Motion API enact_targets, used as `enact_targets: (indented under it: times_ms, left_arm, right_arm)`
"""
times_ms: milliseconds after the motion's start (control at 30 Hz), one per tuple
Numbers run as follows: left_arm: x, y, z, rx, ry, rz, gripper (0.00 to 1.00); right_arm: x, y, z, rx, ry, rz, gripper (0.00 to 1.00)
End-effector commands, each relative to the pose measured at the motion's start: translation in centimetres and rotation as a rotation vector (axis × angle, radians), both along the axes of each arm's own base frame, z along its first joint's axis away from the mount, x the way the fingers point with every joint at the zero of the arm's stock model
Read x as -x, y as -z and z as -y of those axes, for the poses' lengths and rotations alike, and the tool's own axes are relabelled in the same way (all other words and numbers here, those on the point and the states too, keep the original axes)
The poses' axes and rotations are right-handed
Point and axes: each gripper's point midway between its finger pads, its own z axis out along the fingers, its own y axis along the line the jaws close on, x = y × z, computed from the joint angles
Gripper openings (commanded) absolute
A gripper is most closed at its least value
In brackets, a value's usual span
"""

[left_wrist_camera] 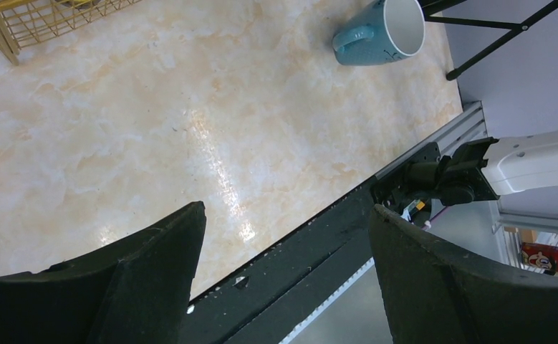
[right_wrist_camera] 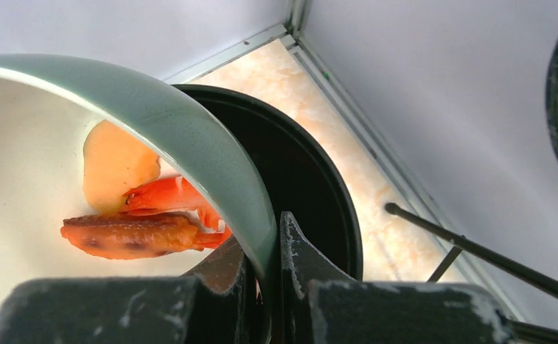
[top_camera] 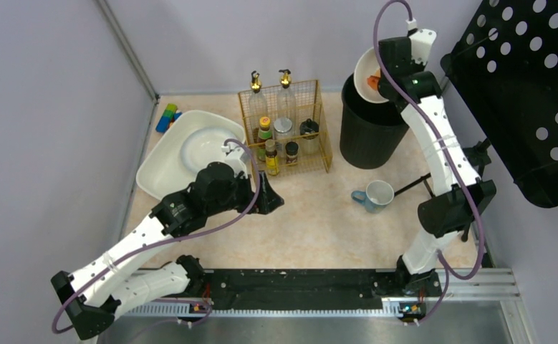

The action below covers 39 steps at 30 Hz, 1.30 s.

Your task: Clear the kitchen counter

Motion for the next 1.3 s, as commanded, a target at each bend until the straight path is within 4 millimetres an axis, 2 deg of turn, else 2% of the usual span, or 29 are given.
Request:
enact_targets:
  times_ms: [0,233,267,400,567,767,1000,1267]
  left_arm:
    - [-0.3,-0.1,0.6,0.029,-0.002,0.01,0.88]
    - [-0.3,-0.2,0.6,0.031,-0.002,0.012,0.88]
    - [-0.3,-0.2,0.5,0.031,-0.004,0.012,0.88]
    - [-0.3,-0.1,0.3,0.024,-0.01,0.012,0.88]
    - [-0.3,0.0,0.2,0.02,-0.014,0.009,0.87]
    - [-0.1,0.0,0.1,0.026,-0.016,0.009,0.87]
    - [0.2,0.0,-0.5,0.027,-0.027,0.012,0.87]
    - [0.6,0.0,-1.0,0.032,-0.033,0.016,0.87]
  right_arm:
    - [-0.5,-7.4,1.1,0.001,0.077,0.29,0.0]
    - [-0.2,-7.3,1.7,0.133,0.093,0.328,0.0]
    - [-0.2,-6.4,1.7,0.172,0.09,0.312,0.0]
    - [0.3,-6.2,1.6,0.236,0.077,0.34,0.0]
    - [1.5,-8.0,1.1,0.326,0.055,0.425,0.0]
    - [3.1,-9.6,0.0,0.515,0.037,0.508,0.0]
    - [4.3,-10.1,-1.4,0.675,0.028,0.583,0.0]
    - [5.8,-10.5,-3.4,0.936,0.027,0.679,0.0]
